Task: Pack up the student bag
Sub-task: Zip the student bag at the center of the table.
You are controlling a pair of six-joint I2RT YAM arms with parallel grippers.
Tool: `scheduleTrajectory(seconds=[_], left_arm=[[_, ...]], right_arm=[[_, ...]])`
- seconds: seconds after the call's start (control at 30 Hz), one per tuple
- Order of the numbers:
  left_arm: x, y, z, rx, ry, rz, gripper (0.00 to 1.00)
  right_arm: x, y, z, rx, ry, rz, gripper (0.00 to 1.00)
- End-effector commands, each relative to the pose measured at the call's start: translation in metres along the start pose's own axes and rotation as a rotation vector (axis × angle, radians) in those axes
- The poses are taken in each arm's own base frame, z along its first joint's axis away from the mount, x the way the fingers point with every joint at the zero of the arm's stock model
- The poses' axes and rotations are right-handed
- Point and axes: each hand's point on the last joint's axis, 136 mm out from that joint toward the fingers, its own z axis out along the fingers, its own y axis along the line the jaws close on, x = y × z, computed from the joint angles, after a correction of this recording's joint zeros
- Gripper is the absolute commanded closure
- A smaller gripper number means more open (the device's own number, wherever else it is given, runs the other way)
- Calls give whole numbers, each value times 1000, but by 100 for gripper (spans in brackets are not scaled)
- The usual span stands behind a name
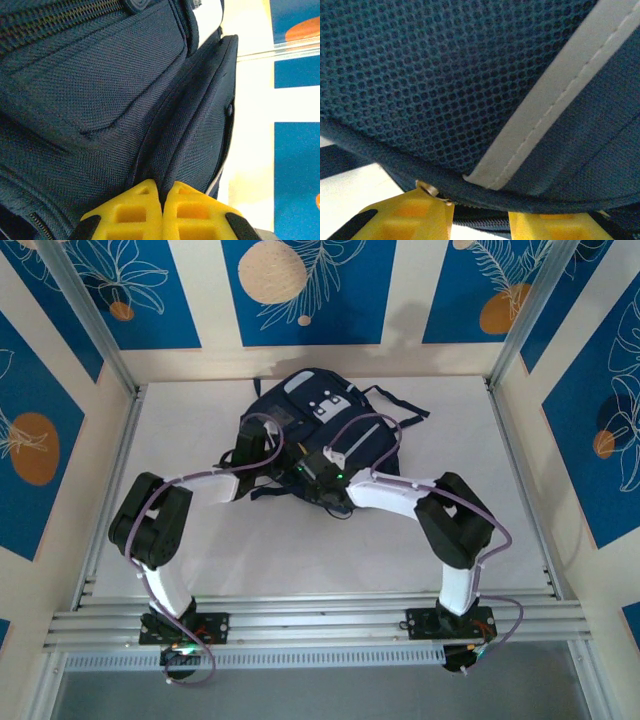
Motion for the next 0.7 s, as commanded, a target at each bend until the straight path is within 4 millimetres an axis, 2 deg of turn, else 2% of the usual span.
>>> scheduleTrajectory(seconds=[0.0, 0.17, 0.3, 0.43, 0.57, 0.67], left_arm=[[42, -48, -8, 167, 150, 2, 100], [45, -49, -8, 176, 173, -4, 100], [46, -48, -8, 171, 179, -4, 100], [45, -48, -8, 168, 175, -8, 100], [37, -41, -7, 136, 160, 14, 100], [22, -32, -9, 98, 131, 42, 100]], right_arm=[[-44, 1, 2, 101, -206, 66, 69], [-50, 2, 2, 118, -257, 134, 76], [-61, -5, -4, 141, -316, 181, 81], [-68, -1, -2, 97, -321, 176, 89], [-63, 1, -1, 51, -262, 137, 100], [-48, 1, -3, 10, -176, 78, 100]])
